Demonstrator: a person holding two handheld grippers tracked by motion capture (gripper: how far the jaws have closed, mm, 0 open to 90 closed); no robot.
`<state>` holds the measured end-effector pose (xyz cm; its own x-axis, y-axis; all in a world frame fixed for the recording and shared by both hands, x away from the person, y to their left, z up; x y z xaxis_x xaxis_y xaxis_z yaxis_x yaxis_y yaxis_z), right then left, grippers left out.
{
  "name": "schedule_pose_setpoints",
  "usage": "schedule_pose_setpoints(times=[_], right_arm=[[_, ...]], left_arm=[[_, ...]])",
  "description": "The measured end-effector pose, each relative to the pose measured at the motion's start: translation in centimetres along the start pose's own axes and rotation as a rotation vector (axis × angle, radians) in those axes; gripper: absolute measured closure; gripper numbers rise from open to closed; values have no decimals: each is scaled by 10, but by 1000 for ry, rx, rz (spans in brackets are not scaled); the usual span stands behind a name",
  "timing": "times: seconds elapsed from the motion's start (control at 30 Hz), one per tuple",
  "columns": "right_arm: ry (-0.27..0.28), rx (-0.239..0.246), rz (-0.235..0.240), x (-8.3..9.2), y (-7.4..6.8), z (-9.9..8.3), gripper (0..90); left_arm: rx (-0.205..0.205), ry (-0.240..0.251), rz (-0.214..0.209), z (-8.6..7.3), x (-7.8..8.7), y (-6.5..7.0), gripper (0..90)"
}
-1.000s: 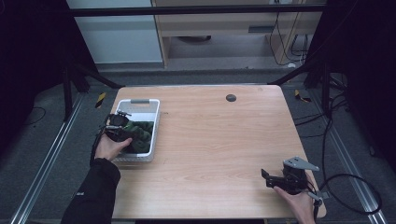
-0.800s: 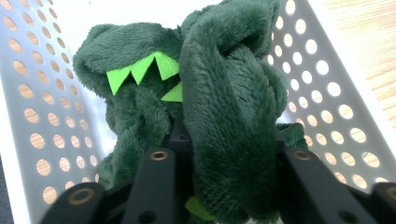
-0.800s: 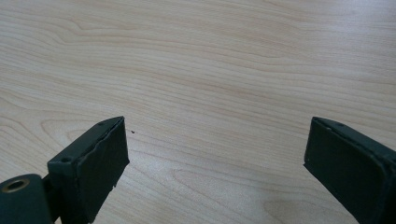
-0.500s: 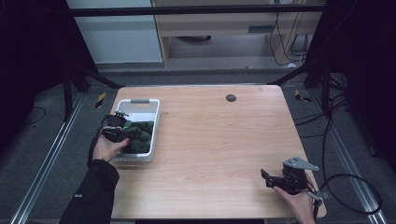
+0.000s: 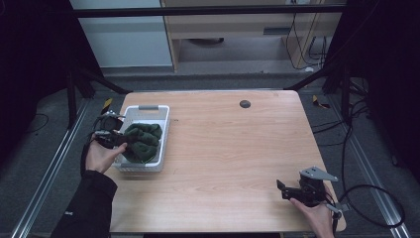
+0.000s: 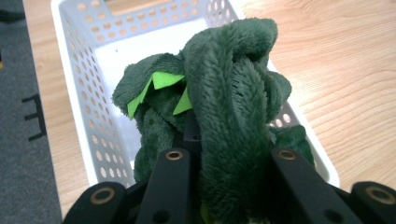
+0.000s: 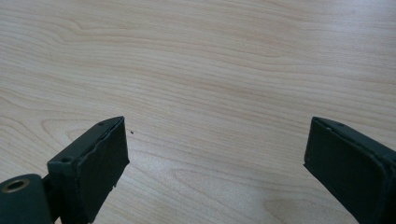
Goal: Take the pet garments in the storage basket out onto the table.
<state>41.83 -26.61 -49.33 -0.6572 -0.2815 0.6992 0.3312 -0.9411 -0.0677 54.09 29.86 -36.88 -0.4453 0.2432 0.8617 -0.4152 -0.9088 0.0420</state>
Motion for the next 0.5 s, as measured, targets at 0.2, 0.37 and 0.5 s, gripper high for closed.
schedule_pose_setpoints(times=[0.2, 0.37, 0.5], right_arm=[[-2, -7, 5, 1, -1, 0, 62], [1, -1, 4, 1, 0, 0, 61], [4, 4, 2, 1, 0, 0, 61]], left_arm=[[-25, 8, 2, 4, 15, 2, 765], [-31, 11, 2, 5, 23, 1, 765], [-40, 6, 1, 6, 28, 0, 765]])
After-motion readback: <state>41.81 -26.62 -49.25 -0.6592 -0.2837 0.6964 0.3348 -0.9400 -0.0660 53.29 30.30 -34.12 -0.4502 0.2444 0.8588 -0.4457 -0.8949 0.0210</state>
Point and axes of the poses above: each handheld gripper's, and its own axes: x roughly backward along the jaws, z roughly out of its top, y roughly to its right, the point moved 1 cm from there along -x, roughly forward along the jaws, and after that the axes turned 8 degrees about -y, right-handed, at the moved point
